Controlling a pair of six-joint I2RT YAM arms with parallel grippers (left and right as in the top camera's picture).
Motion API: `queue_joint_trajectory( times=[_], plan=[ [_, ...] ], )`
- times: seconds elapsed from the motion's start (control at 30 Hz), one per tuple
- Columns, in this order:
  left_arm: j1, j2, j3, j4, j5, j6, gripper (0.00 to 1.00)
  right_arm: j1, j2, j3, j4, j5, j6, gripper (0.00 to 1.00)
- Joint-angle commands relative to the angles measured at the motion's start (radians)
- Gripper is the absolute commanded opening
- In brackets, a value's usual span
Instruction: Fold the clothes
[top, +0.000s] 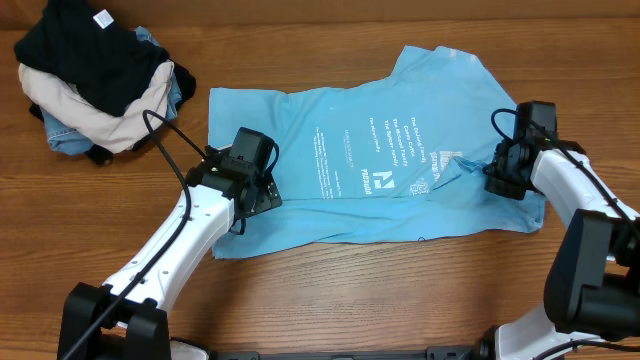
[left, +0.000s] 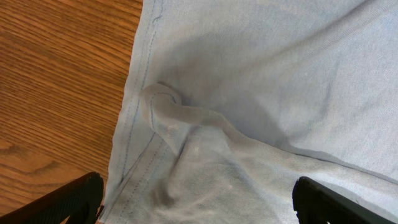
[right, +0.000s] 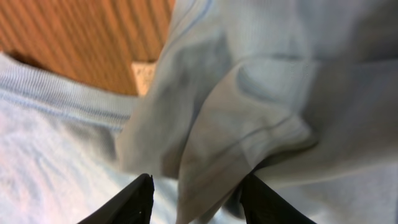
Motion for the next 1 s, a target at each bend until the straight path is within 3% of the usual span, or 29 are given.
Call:
queue_joint_trajectory(
  times=[0.0, 0.1, 0.4, 0.43, 0.53, 0.57, 0.6, 0.87, 0.93, 0.97],
  plan=[
    [0.005, -0.001, 0.008, 0.002, 0.003, 0.016, 1.0, -0.013, 0.008, -0.005, -0.013, 0.047, -0.01, 0.48],
    [0.005, -0.001, 0.008, 0.004, 0.004, 0.016, 1.0, -0.013, 0.008, -0.005, -0.012, 0.047, -0.01, 0.39],
    [0.005, -0.001, 0.008, 0.005, 0.003, 0.016, 1.0, -0.013, 0.035, -0.005, -0.008, 0.036, -0.009, 0.39],
    [0.005, -0.001, 0.008, 0.005, 0.003, 0.016, 1.0, -0.013, 0.034, -0.005, -0.007, 0.037, -0.009, 0.37],
    [0.005, -0.001, 0.008, 0.005, 0.003, 0.018, 1.0, -0.013, 0.034, -0.004, 0.001, 0.06, -0.027, 0.14],
    [0.005, -0.001, 0.008, 0.005, 0.003, 0.024, 1.0, -0.013, 0.034, -0.003, 0.022, 0.063, -0.069, 0.06],
    [0.005, -0.001, 0.008, 0.005, 0.003, 0.024, 1.0, -0.014, 0.034, 0.001, 0.048, 0.062, -0.112, 0.04],
    [0.005, -0.001, 0.008, 0.005, 0.003, 0.023, 1.0, -0.014, 0.034, 0.076, 0.198, 0.053, -0.57, 0.04],
    [0.005, -0.001, 0.008, 0.008, 0.003, 0.023, 1.0, -0.014, 0.034, 0.076, 0.214, 0.054, -0.657, 0.07],
    [0.005, -0.001, 0.008, 0.009, 0.003, 0.023, 1.0, -0.014, 0.034, 0.076, 0.216, 0.054, -0.695, 0.15]
  ],
)
